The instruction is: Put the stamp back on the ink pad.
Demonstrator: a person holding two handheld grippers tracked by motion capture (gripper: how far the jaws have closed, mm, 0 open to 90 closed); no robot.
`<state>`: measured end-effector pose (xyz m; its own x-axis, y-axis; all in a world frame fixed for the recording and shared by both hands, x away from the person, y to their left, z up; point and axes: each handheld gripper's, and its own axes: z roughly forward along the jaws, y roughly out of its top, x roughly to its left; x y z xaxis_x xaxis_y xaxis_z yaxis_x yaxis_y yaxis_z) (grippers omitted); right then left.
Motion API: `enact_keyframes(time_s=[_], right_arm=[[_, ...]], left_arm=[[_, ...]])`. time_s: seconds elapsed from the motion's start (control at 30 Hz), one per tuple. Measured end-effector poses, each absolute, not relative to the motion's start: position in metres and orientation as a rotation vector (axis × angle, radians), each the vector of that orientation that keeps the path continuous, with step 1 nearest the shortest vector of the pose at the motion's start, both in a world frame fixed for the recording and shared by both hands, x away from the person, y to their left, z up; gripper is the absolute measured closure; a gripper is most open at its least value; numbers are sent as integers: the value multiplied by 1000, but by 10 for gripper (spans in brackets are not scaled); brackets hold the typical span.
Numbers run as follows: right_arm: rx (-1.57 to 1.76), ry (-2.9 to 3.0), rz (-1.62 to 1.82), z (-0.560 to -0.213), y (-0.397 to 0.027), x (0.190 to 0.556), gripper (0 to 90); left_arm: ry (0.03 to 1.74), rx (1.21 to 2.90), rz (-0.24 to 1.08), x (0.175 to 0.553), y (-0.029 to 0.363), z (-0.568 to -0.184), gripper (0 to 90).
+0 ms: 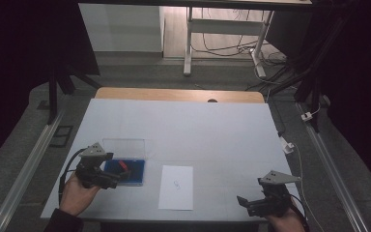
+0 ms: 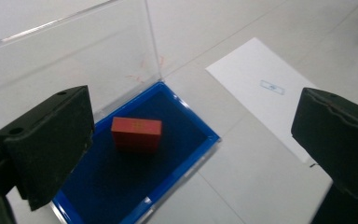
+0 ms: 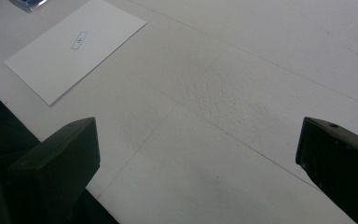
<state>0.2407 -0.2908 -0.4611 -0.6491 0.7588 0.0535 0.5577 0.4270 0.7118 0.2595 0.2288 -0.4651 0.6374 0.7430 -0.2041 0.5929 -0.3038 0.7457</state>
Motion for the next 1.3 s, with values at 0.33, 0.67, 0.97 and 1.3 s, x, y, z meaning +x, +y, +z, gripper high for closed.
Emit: enact_keyframes(time_s=[0.33,0.67,0.97,1.3], right_arm=[[1150,2404,1055,-461,-292,241,0],[1155,2404,1056,-461,-292,241,0],[1157,2402,1054,-461,-292,241,0],[1157,2403,1050,-461,-292,241,0]], left_arm=[[1066,1978,227,241,241,-462,0],[1089,1940,216,220,256,-466,0],[1135,1904,215,201,274,-470,0],[1176,1887,190,187,287,-479,0]])
